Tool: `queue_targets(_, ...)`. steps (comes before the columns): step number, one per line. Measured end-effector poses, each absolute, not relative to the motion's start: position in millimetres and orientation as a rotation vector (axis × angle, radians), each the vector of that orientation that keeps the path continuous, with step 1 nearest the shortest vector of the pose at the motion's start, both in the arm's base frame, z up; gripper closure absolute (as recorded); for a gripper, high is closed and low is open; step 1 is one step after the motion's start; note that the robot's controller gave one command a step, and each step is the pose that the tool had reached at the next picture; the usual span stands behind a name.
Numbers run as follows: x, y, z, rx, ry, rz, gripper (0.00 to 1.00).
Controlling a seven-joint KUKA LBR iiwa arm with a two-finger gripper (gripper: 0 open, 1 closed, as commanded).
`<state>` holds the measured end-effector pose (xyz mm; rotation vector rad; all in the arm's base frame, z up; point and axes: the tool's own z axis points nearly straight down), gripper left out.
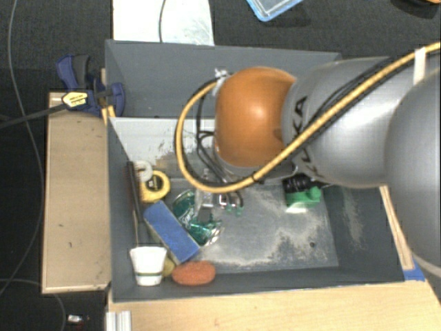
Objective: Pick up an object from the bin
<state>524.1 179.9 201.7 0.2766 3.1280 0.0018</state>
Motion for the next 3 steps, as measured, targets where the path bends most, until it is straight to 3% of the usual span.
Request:
queue_targets(1,516.1,176,156,-0.050,3.138,-0.001,1.00)
queue_targets(2,495.4,130,124,-0.121,3.140,0.003,1.00)
queue_targets(3,485.2,116,114,0.101,3.137,0.004,1.00)
